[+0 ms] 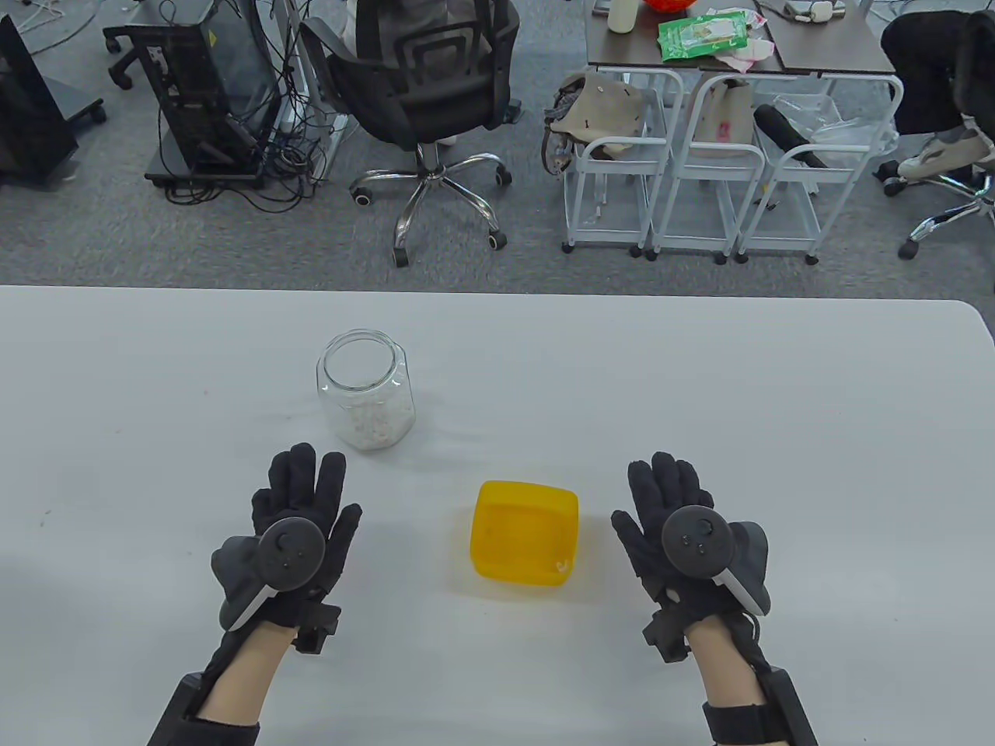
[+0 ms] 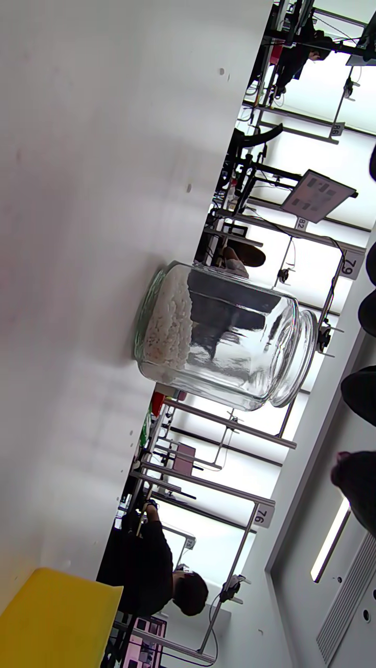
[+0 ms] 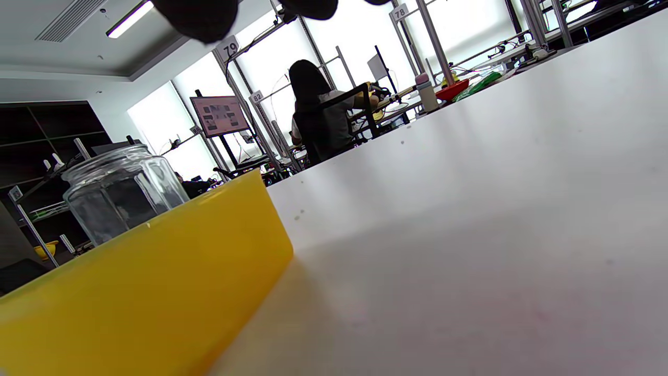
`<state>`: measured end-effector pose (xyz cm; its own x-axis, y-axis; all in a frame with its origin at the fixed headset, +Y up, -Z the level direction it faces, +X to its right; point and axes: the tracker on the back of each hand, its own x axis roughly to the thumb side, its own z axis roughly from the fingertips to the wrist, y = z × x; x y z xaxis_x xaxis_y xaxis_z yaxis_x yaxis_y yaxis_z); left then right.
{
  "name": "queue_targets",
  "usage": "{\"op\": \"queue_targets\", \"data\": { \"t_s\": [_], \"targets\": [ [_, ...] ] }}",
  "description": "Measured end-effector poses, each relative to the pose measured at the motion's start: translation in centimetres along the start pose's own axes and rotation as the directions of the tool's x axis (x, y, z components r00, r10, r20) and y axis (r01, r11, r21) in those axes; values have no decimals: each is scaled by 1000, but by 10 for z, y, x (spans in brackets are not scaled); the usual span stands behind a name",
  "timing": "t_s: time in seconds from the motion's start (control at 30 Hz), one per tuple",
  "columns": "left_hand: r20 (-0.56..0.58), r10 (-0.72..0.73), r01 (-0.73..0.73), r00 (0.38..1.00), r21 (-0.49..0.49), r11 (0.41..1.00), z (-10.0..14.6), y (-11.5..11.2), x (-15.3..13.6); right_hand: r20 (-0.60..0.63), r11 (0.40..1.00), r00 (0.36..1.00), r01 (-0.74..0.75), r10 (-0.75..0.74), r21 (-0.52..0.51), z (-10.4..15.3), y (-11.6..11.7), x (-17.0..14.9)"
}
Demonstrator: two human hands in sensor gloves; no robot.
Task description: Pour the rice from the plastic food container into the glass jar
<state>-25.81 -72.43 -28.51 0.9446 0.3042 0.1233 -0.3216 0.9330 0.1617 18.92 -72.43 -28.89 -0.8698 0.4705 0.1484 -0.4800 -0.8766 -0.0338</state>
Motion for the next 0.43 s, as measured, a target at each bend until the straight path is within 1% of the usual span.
{"op": "queue_targets", "data": {
  "t_s": [0.23, 0.43],
  "targets": [
    [-2, 0, 0, 1000, -6, 1000, 0, -1, -1, -6, 1000, 1000, 9, -9, 8, -1, 1, -1],
    [1, -1, 1, 1000, -21, 1000, -1, -4, 0, -10, 1000, 1000, 19, -19, -4, 0, -1, -3]
  ]
}}
